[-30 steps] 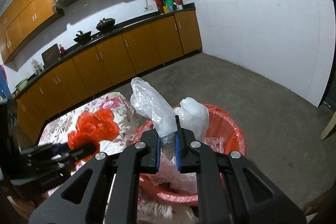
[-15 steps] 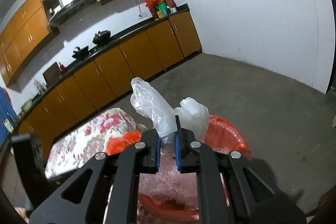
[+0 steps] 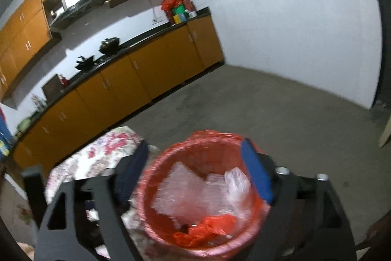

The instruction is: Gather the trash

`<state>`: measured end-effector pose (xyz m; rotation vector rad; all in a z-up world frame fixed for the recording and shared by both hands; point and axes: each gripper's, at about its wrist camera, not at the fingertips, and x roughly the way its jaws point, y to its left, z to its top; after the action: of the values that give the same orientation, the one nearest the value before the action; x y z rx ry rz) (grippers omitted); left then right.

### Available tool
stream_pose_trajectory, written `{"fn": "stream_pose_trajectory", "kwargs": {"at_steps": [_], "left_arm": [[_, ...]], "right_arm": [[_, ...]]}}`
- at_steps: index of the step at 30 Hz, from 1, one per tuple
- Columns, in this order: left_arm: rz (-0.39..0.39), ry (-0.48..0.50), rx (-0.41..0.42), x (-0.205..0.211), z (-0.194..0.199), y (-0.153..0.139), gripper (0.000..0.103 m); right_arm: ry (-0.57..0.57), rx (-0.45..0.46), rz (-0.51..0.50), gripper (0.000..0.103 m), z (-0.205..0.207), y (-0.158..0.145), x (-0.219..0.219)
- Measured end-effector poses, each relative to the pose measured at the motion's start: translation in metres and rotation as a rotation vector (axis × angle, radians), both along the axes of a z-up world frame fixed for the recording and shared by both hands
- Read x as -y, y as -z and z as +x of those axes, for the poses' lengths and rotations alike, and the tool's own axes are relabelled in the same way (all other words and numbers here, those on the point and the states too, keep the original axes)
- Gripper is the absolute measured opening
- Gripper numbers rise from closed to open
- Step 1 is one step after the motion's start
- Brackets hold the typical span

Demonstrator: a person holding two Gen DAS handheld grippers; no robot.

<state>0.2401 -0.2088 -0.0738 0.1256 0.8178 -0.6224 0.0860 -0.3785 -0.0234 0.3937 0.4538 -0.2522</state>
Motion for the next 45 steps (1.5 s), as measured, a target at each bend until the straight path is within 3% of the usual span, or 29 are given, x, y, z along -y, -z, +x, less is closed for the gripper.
{"fn": "stream_pose_trajectory", "kwargs": {"at_steps": [2,6,11,14,20,26,32,45], "left_arm": [[0.008,-0.018,0.048,-0.014,-0.012,-0.007,0.070],[0.015,-0.062,0.141,-0.042,-0.037,-0.026,0.082],[0.023,-0.156,0.279,-0.084,-0.078,-0.049,0.099],[0.028,-0.210,0.310,-0.108,-0.099,-0.056,0.099],[-0.019,-0.316,0.275,-0.147,-0.131,-0.059,0.099],[-0.039,-0.389,0.307,-0.172,-0.163,-0.065,0.099],[-0.042,-0.422,0.305,-0.187,-0.185,-0.065,0.099],[-0.041,-0.463,0.347,-0.198,-0.230,-0.069,0.099]], "right_arm": [[0.028,-0.014,-0.052,0.092,-0.012,-0.002,-0.004],[0.106,-0.051,-0.169,0.092,-0.040,-0.004,-0.017],[0.089,-0.052,-0.137,0.092,-0.070,-0.002,-0.028],[0.075,-0.053,-0.160,0.098,-0.083,-0.005,-0.042],[0.035,-0.068,-0.211,0.099,-0.096,-0.011,-0.077],[-0.005,-0.057,-0.245,0.099,-0.109,-0.014,-0.107],[-0.031,-0.037,-0.239,0.099,-0.124,-0.014,-0.127],[-0.066,-0.007,-0.331,0.099,-0.149,-0.015,-0.167]]}}
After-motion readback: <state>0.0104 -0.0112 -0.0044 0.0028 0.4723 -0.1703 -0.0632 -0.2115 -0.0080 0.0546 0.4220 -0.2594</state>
